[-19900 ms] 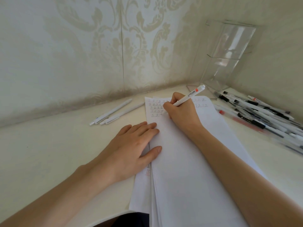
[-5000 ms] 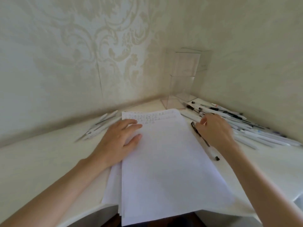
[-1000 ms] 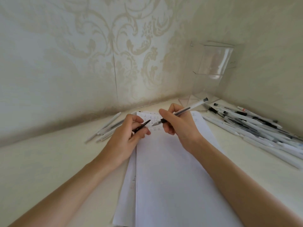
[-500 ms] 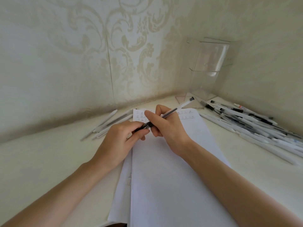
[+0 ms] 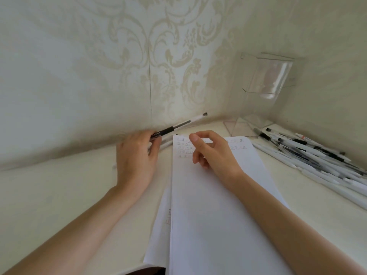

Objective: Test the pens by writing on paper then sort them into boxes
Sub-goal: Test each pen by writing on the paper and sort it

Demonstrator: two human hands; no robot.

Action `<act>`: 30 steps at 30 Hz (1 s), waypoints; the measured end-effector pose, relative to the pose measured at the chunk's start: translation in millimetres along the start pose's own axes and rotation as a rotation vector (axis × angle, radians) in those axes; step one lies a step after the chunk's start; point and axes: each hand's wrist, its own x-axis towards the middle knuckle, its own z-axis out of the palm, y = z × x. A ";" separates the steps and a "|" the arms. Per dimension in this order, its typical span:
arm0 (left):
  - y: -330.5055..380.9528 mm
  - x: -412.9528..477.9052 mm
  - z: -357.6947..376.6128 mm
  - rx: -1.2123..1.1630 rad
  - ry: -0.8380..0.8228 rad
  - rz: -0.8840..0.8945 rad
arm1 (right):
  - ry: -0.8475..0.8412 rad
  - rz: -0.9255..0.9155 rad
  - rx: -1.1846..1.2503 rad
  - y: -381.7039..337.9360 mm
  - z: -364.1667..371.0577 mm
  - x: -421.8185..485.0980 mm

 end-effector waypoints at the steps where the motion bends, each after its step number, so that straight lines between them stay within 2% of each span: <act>1: -4.8 1.0 -0.6 0.101 0.030 -0.051 | 0.012 -0.009 -0.028 1.6 -2.4 0.7; 3: -11.0 2.0 -2.4 0.272 0.052 -0.104 | 0.029 -0.022 -0.059 4.3 -4.3 2.1; 5: -10.1 2.8 -2.6 0.332 0.041 -0.086 | 0.028 -0.027 -0.121 5.6 -3.3 2.7; 8: 7.8 -3.9 -1.3 0.167 -0.040 0.156 | 0.008 -0.046 -0.262 3.2 -6.2 1.4; 11: 29.4 -19.4 2.8 -0.077 -0.358 0.420 | 0.105 -0.077 -0.396 -1.0 -28.7 3.5; 13: 34.3 -27.5 7.0 -0.119 -0.607 0.565 | 0.217 -0.064 -0.569 0.5 -54.6 4.1; 15: 32.8 -30.9 10.6 -0.138 -0.738 0.616 | 0.340 -0.022 -0.826 6.9 -86.3 1.4; 17: 30.8 -30.7 12.9 -0.157 -0.752 0.596 | 0.450 0.051 -1.087 16.8 -117.5 -5.2; 19: 30.9 -30.2 13.9 -0.181 -0.746 0.590 | 0.492 0.106 -1.214 27.8 -139.8 -13.1; 26: 30.1 -31.3 14.8 -0.228 -0.726 0.571 | 0.468 0.155 -1.364 49.5 -141.7 -13.4; 30: 29.2 -31.4 16.4 -0.219 -0.734 0.573 | 0.602 0.066 -1.350 45.3 -145.7 -15.7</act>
